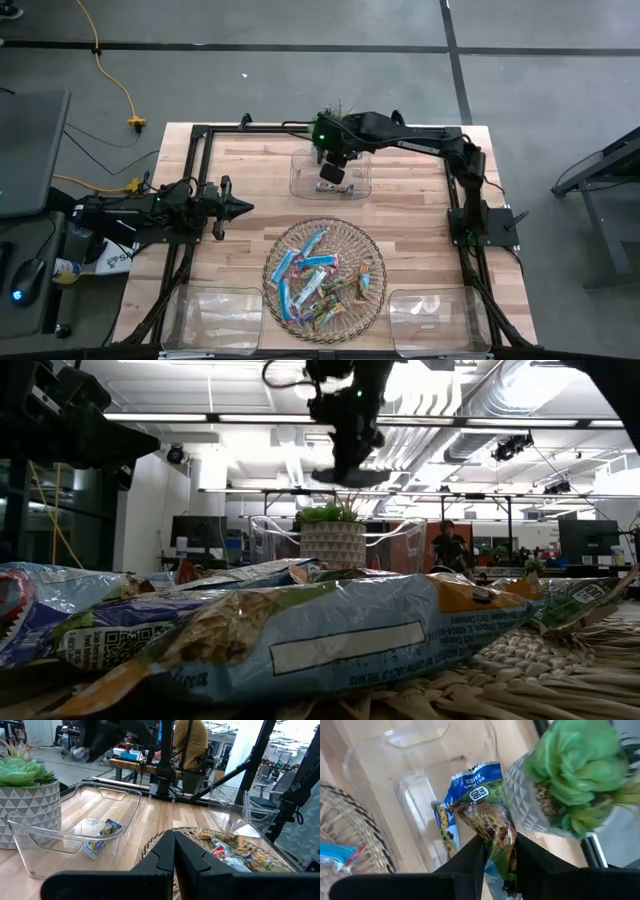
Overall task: Pick and place Granola Bars by type
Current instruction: Put the blue granola bar into the top transparent bin
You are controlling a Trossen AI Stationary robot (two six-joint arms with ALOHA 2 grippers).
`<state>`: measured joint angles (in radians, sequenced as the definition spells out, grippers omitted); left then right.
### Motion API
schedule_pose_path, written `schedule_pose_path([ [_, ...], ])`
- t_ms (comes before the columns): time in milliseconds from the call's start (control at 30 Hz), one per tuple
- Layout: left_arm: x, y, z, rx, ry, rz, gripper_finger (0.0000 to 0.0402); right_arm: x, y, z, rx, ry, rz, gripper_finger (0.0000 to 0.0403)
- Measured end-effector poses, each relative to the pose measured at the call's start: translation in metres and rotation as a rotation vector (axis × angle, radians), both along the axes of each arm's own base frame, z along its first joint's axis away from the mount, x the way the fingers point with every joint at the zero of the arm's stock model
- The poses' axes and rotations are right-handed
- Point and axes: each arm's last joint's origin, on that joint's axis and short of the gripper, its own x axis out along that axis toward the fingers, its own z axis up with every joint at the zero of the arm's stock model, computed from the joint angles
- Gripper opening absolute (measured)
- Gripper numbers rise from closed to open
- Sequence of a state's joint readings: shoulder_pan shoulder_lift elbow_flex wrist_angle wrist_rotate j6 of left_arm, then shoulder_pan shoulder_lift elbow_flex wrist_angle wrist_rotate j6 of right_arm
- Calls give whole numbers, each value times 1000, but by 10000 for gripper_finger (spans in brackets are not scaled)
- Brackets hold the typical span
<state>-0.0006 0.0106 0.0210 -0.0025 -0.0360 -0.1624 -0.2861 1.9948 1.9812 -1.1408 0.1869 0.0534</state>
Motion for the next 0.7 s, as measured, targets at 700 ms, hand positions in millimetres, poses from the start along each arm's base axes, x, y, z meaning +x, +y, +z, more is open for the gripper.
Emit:
schedule_pose_path([
  [700, 0, 0, 0, 0, 0, 0, 1, 29, -13, -71, 139, 114, -34, 78],
])
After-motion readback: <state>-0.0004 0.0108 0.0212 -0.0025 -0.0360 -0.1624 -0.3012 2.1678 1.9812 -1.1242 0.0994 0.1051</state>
